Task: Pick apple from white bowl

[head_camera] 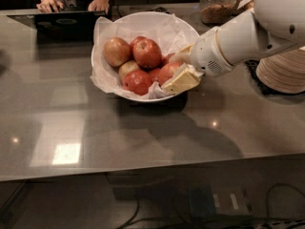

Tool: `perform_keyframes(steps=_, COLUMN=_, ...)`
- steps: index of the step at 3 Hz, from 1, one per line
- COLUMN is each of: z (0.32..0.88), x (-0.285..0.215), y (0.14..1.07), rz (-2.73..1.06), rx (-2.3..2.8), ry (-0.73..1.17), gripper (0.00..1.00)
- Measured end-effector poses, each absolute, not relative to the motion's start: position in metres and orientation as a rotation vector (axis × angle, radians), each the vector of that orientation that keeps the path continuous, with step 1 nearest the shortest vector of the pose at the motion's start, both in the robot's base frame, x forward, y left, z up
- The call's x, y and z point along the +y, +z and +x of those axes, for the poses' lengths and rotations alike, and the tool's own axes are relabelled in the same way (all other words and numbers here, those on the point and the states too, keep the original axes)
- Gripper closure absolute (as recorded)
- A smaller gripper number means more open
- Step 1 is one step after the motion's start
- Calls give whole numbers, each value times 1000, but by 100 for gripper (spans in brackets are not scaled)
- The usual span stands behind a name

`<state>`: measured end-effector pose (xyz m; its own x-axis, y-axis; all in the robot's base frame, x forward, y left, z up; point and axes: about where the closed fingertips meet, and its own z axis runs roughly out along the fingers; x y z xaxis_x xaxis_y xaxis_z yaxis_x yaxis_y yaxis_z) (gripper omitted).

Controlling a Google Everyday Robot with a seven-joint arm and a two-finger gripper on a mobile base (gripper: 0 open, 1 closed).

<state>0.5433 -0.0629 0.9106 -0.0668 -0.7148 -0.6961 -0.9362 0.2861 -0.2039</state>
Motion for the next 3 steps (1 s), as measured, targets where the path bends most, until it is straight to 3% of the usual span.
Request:
perform_keyframes(steps=1, z=543, x=-63, y=911, rz=-1486, rx=1838, ry=391, gripper=100)
perform_keyframes(steps=3, z=543, x=-65, y=935, rz=-1482, rx=1764, ry=489, gripper=100)
